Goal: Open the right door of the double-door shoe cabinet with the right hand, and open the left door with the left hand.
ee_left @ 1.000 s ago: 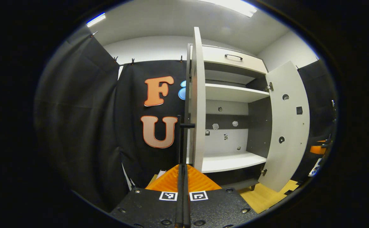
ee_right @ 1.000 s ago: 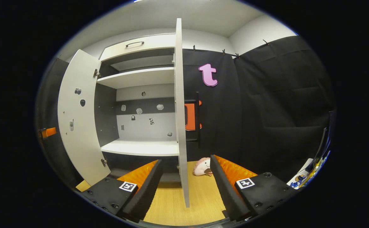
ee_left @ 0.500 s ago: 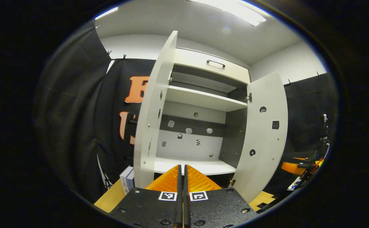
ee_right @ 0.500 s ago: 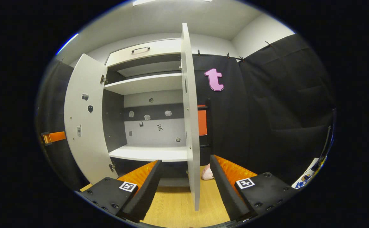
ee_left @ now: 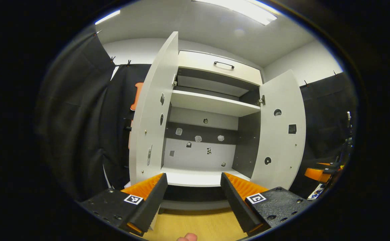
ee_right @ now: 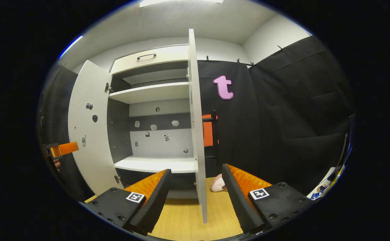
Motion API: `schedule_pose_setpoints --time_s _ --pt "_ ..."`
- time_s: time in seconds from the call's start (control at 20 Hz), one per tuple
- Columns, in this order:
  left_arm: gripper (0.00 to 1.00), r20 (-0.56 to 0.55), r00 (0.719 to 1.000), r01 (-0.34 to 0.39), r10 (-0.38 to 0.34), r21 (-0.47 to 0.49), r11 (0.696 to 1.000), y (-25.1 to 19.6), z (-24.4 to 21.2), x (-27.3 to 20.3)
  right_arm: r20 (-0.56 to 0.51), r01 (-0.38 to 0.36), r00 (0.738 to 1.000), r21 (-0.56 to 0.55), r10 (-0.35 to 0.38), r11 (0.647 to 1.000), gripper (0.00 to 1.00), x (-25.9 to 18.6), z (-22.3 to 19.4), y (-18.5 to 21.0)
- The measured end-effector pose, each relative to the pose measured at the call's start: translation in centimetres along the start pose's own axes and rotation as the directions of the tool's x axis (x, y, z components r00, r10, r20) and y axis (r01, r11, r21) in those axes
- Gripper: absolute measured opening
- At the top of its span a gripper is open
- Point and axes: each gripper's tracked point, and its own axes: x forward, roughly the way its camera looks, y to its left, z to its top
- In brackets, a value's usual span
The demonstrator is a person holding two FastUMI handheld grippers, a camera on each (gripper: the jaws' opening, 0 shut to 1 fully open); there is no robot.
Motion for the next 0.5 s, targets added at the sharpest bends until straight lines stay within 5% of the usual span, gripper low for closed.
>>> schedule_pose_setpoints --time_s 0.5 --pt "0.95 0.016 1.0 -0.02 0.019 0.02 1.0 1.06 0.43 0.06 -0.015 -0.022 1.0 0.011 0.023 1.0 0.94 0.44 -0.05 0.75"
